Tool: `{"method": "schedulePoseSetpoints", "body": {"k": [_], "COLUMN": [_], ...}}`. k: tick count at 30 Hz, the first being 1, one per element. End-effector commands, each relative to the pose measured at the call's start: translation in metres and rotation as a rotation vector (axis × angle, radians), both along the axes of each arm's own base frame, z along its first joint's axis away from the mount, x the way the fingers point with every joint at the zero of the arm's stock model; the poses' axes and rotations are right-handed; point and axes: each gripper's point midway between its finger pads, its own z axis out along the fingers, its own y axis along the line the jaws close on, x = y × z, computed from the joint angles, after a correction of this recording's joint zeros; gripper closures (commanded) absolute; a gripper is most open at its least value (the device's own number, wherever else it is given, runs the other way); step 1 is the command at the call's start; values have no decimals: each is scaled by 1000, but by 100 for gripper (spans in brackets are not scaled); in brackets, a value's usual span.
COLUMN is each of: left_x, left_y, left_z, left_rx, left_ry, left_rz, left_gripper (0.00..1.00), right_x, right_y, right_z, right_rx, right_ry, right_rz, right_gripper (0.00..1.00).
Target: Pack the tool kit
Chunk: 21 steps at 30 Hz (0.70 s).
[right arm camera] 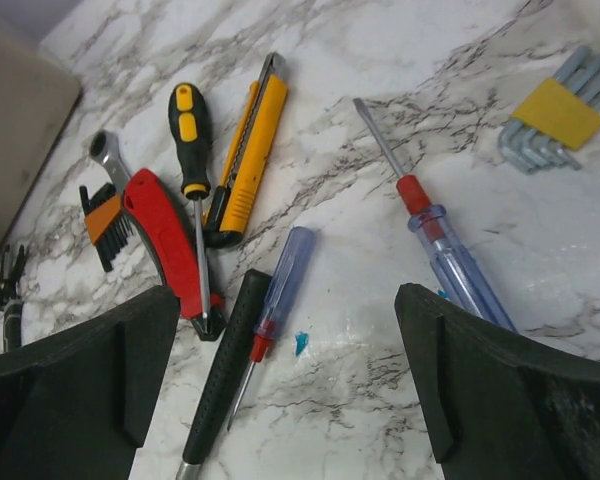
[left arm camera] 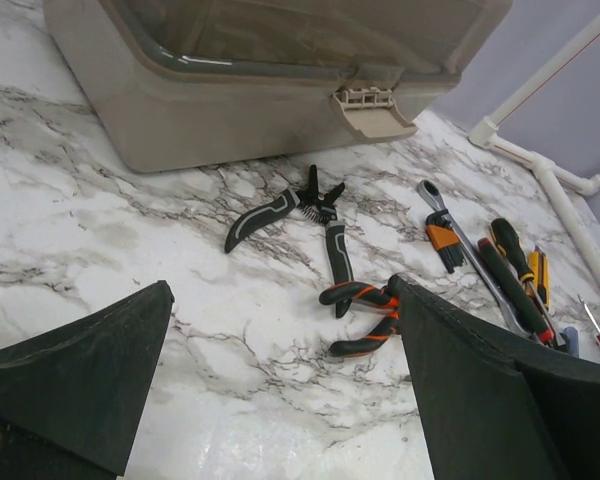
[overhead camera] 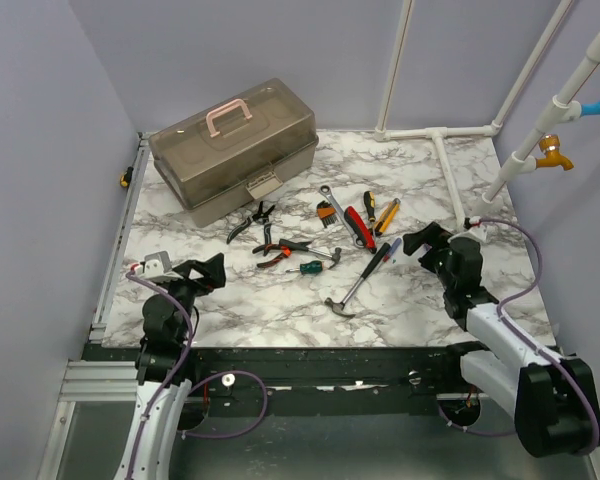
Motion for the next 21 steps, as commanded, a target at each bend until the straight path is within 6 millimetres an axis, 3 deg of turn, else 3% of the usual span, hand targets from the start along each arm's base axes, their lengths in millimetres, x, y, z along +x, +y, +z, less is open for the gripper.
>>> {"method": "schedulePoseSetpoints", "body": {"k": [1, 5, 11, 13, 21], "left_x": [3, 8, 7, 7, 11], "left_y": [-1, -4, -13, -17, -16], "left_z": [-8, -13, -16, -8, 18], "left_rx": [-18, -9, 4, 12, -81], "left_ry": [21, 83, 88, 44, 18], "left_rz": [1, -12, -66, -93, -64], "left_gripper": [2, 1, 1, 1, 1], "right_x": [10, 13, 8, 10, 37], "right_y": [31, 61, 130, 148, 190], "right_z": [0, -1, -1, -1, 17], "right_rx": [18, -56, -164, -161, -81], "right_ry": [16, 31, 36, 48, 41], "right_rz": [151, 225, 423, 472, 532], "right_gripper": [0, 0, 0, 0, 0]}}
